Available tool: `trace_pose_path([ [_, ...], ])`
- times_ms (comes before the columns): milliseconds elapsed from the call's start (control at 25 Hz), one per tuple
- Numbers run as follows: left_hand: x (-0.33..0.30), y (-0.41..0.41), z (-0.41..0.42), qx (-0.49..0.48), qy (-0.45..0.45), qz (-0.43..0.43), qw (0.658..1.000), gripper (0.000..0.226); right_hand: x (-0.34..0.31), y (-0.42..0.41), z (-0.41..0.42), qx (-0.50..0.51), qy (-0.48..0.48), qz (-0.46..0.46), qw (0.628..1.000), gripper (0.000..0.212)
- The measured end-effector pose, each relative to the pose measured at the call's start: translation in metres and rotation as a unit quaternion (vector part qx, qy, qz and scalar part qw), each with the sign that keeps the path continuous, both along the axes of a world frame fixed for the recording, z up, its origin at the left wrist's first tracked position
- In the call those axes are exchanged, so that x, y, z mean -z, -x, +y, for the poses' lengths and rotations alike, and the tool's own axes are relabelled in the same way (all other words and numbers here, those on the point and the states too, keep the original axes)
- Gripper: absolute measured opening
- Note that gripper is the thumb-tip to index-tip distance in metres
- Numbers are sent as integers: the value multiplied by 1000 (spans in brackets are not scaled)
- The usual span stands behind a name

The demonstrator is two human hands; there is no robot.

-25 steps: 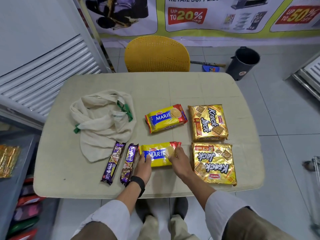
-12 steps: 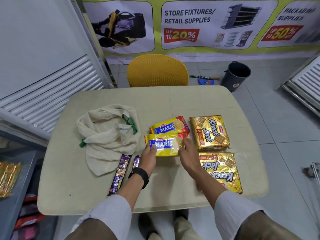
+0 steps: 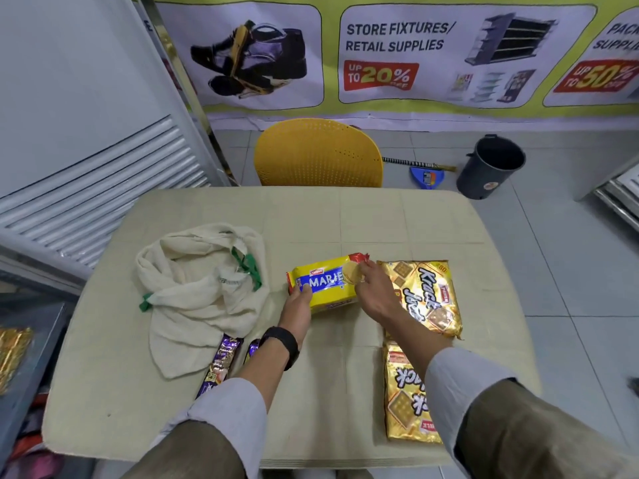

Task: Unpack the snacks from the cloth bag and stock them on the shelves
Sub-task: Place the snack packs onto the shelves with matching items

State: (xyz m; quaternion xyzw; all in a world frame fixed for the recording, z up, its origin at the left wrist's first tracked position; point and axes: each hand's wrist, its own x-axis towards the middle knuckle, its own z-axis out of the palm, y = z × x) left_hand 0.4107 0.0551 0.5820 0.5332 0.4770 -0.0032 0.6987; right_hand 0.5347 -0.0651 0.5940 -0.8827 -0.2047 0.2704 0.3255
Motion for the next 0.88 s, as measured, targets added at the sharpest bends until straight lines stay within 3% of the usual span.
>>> trace_pose_path([
  [120,-1,3,1,10,-39,7,999,58,5,0,-4,-23,6,-21,1000,58],
  [240,-10,23,-21,68,-223,84,969,67,0,12,-38,-9,6,-51,999,65],
  [320,-11,38,-63,154,-307,47,938,68,3,30,-85,23,22,-67,997,67],
  [400,-5,52,-118,266,-262,11,928,66,8,56,-141,73,51,-49,995,65],
  [480,6,60,-157,308,-165,26,937,66,15,78,-185,120,63,-32,990,62],
  [600,21,60,-189,275,-76,67,956,62,27,94,-232,176,72,-5,982,52],
  [880,38,57,-219,208,-42,124,969,58,50,92,-264,198,45,93,975,37],
])
